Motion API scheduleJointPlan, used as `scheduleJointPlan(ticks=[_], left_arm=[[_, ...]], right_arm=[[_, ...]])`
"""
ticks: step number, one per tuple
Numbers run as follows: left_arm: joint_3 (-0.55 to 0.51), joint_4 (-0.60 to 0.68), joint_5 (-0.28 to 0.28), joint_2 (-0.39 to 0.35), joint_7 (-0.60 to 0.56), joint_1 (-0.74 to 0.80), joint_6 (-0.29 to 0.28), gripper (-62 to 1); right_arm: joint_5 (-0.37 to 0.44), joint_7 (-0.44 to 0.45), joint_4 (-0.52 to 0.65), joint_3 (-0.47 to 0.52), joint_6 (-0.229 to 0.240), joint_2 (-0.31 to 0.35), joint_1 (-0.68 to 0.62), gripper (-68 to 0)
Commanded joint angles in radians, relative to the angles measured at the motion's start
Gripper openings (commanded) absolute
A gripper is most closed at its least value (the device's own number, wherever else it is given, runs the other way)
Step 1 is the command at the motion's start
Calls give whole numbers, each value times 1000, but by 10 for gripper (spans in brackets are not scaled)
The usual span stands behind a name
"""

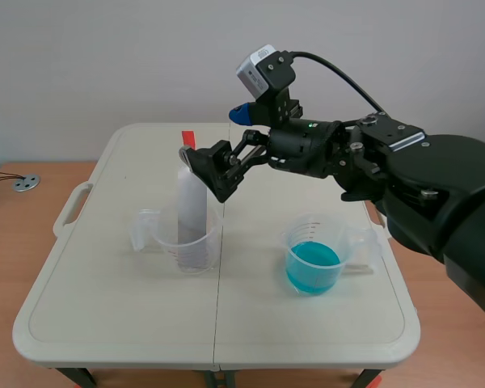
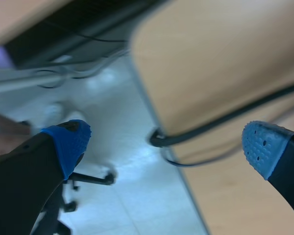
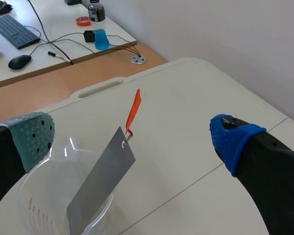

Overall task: Hold the metal plate by the orange handle, dip it into the blue solution, take it out and point at it, then put the plate back in the beaker on the left.
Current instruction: 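Return to the home posture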

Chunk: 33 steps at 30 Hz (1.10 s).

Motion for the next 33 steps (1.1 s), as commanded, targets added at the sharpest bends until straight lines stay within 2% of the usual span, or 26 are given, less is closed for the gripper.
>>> scheduleJointPlan(ticks=[1,5,11,15,19,24,30,33], left_arm=[[-56,34,-31,-54,-15,7,22,14],[-169,70,-95,-126,-40,7,61,14],[-336,136,-201,-220,-135,7,64,14],[-402,189,-238,-255,-203,7,64,14],[-417,269,-240,-274,-265,6,64,14],[-417,385,-240,-267,-267,-51,53,14],[-415,520,-240,-267,-259,-119,-39,14],[-413,576,-240,-264,-260,-143,-84,14]], right_arm=[[14,-5,74,34,0,17,-26,-12],[14,-55,229,81,-43,65,-121,-12],[15,-90,449,138,-101,137,-266,-12],[14,-96,571,173,-134,176,-367,-12],[14,-100,675,206,-164,197,-467,-12],[5,-101,779,251,-184,203,-587,-12],[-45,-103,872,292,-216,211,-717,-12],[-47,-99,912,293,-253,240,-771,-12]])
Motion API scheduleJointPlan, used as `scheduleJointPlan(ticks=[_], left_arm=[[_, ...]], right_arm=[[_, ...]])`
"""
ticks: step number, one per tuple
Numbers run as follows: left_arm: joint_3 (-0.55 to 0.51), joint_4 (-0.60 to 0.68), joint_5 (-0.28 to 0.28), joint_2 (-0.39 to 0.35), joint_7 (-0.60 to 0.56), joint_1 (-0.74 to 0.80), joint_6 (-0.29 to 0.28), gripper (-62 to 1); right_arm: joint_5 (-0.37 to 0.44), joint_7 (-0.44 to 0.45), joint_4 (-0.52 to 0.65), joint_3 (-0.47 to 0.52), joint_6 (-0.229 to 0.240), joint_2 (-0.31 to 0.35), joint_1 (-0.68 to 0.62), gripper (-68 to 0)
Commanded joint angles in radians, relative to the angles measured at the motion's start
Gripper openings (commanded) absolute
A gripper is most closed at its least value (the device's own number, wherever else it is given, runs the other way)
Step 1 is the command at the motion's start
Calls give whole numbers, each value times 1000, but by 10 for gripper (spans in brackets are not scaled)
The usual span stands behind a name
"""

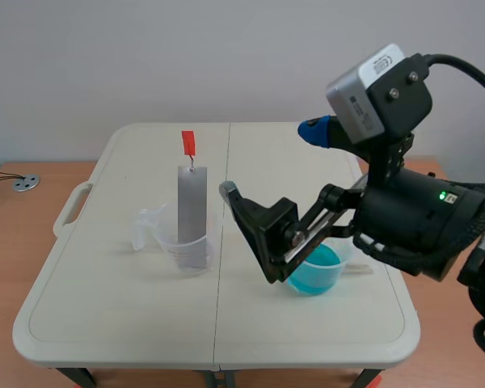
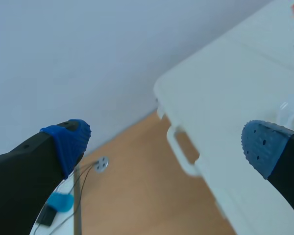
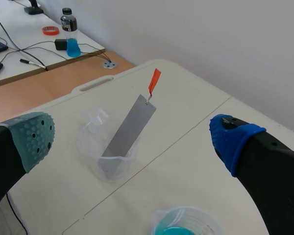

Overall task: Hold the metal plate by the orange handle, dip it into the blue solution, take it out and point at it, then put the plate back in the beaker on the left.
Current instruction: 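Return to the home posture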

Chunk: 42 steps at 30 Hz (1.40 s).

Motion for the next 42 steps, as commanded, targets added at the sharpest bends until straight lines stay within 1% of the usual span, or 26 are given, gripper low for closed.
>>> scheduleJointPlan(ticks=[1,3,5,7,10,13,16,21,27,33,42], left_arm=[[9,22,-7,10,-13,-17,-15,14],[24,46,-6,27,-13,-38,-29,14],[46,62,-3,50,-13,-64,-30,14],[69,72,10,79,-13,-89,-38,14],[109,85,46,127,-10,-123,-59,14],[161,92,100,164,-10,-142,-82,14],[217,93,150,197,-2,-154,-99,14],[286,93,205,256,22,-187,-108,14],[319,93,206,313,24,-240,-115,14],[341,93,220,319,29,-249,-119,14],[341,93,220,319,31,-249,-119,14]], right_arm=[[11,29,34,2,-24,35,-11,-12],[11,45,53,2,-46,60,-41,-12],[11,58,66,1,-68,82,-66,-12],[11,74,74,2,-78,103,-90,-12],[11,91,85,2,-105,124,-117,-12],[10,106,94,2,-122,134,-145,-12],[8,121,103,2,-125,134,-172,-12],[-5,129,118,2,-125,134,-191,-12],[-9,129,118,2,-125,133,-190,-12],[-9,129,118,2,-125,131,-190,-12],[-9,128,118,2,-125,131,-190,-12]])
